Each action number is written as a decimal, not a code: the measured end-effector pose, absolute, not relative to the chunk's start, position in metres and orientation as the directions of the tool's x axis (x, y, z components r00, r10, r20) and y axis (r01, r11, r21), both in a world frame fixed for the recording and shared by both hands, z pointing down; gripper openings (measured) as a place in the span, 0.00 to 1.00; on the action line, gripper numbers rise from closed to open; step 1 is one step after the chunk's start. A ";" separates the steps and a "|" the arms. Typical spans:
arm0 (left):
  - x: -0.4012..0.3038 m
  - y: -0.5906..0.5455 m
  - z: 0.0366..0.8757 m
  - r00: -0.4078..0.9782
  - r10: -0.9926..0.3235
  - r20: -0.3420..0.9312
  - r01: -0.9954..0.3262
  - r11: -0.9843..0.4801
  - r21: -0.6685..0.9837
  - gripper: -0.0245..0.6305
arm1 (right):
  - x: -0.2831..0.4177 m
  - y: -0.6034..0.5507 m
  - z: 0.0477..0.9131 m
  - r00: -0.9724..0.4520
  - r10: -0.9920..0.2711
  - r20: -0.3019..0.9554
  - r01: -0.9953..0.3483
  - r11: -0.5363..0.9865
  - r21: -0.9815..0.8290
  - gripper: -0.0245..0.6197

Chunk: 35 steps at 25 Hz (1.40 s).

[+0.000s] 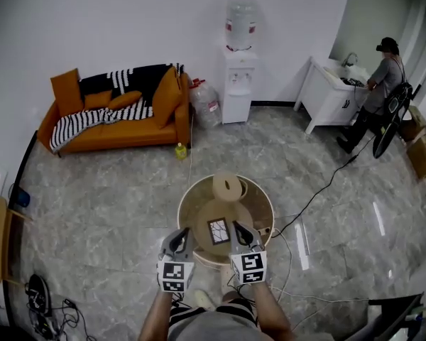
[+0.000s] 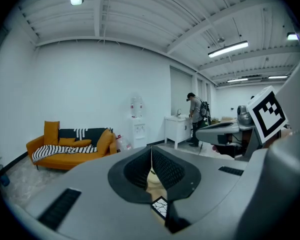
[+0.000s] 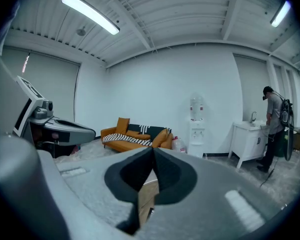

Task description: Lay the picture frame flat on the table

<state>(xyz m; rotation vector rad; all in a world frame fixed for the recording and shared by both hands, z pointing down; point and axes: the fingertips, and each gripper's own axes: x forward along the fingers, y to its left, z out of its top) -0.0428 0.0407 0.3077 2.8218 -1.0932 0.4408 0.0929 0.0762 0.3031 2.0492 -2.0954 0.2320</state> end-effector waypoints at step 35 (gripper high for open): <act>-0.103 0.137 0.293 0.714 -0.652 0.256 -0.672 -0.741 -0.013 0.07 | 0.040 0.188 0.287 -0.020 -0.980 0.199 -0.999 0.013 -0.037 0.04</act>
